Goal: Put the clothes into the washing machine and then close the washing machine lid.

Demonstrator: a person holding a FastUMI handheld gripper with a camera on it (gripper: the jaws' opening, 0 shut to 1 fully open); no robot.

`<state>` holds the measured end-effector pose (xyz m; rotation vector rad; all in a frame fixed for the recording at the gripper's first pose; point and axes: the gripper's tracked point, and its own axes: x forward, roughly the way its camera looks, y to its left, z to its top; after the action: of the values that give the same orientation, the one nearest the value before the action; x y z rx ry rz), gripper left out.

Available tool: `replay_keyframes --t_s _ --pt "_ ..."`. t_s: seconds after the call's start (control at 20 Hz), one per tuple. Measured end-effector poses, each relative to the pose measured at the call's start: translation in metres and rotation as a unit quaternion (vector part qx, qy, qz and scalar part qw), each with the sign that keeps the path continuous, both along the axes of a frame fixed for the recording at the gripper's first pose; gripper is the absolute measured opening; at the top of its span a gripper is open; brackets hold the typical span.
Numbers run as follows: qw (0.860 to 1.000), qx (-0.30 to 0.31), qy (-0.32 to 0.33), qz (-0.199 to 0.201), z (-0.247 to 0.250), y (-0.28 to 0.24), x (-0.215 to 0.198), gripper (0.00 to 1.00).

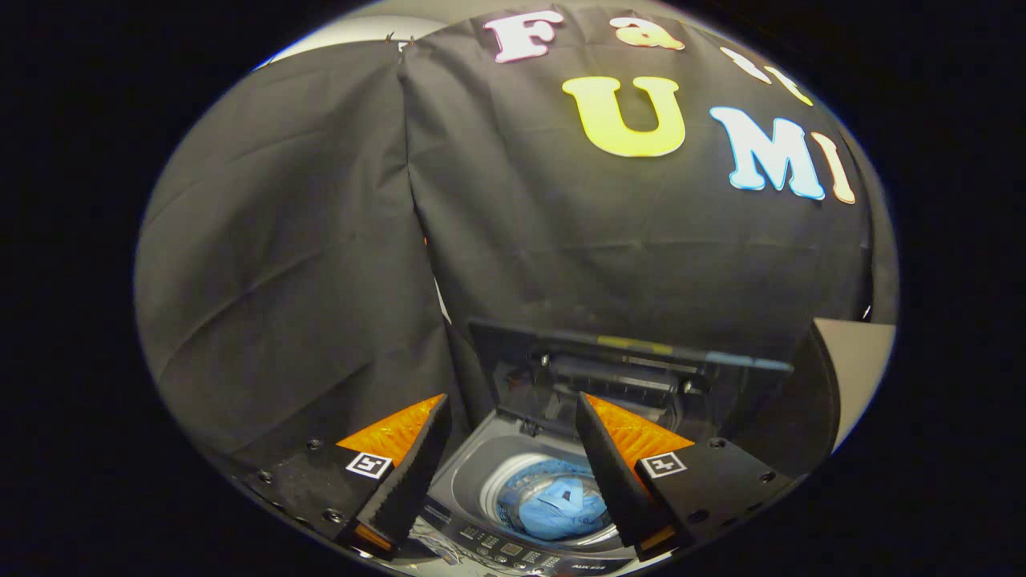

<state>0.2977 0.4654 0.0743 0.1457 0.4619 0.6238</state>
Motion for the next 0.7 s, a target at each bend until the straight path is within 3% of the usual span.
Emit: replay_keyframes --t_s 0.2,0.7 --pt "0.999 0.0 -0.018 -0.039 0.027 -0.022 0.041 0.97" --pt "0.987 -0.069 0.011 -0.145 -0.022 -0.078 0.141 0.98"
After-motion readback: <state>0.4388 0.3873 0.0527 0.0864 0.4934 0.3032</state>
